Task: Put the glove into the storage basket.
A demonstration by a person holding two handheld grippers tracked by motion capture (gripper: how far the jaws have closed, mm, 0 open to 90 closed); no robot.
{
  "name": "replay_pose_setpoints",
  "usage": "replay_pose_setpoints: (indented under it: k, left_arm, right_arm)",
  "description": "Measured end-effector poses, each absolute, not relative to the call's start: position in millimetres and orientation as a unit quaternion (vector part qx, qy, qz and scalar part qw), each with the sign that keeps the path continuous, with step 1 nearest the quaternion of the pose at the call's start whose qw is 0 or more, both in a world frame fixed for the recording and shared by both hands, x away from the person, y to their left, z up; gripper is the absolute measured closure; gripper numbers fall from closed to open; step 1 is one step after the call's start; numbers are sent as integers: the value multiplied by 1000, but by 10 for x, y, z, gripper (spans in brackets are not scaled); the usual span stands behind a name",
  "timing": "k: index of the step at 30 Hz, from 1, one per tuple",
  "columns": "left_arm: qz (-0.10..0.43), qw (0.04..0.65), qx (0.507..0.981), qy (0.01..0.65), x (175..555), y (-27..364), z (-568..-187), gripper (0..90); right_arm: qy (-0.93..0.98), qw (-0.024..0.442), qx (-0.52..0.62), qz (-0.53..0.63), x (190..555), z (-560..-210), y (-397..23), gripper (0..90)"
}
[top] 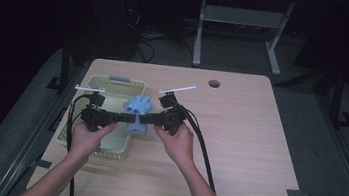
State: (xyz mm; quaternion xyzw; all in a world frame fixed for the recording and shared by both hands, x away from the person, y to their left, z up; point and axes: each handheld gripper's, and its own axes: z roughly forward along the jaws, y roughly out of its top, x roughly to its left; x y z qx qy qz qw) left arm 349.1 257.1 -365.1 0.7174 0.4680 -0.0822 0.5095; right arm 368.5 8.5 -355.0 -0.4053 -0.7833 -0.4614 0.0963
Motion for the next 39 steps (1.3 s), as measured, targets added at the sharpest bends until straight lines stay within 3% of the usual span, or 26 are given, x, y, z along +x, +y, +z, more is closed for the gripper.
replay_pose_setpoints:
  k: [39]
  left_arm:
    - [-54,472,717,510,3591,3289,-3650,822]
  right_arm:
    - [-787,122,-393,-461,3943,-3683,886,779]
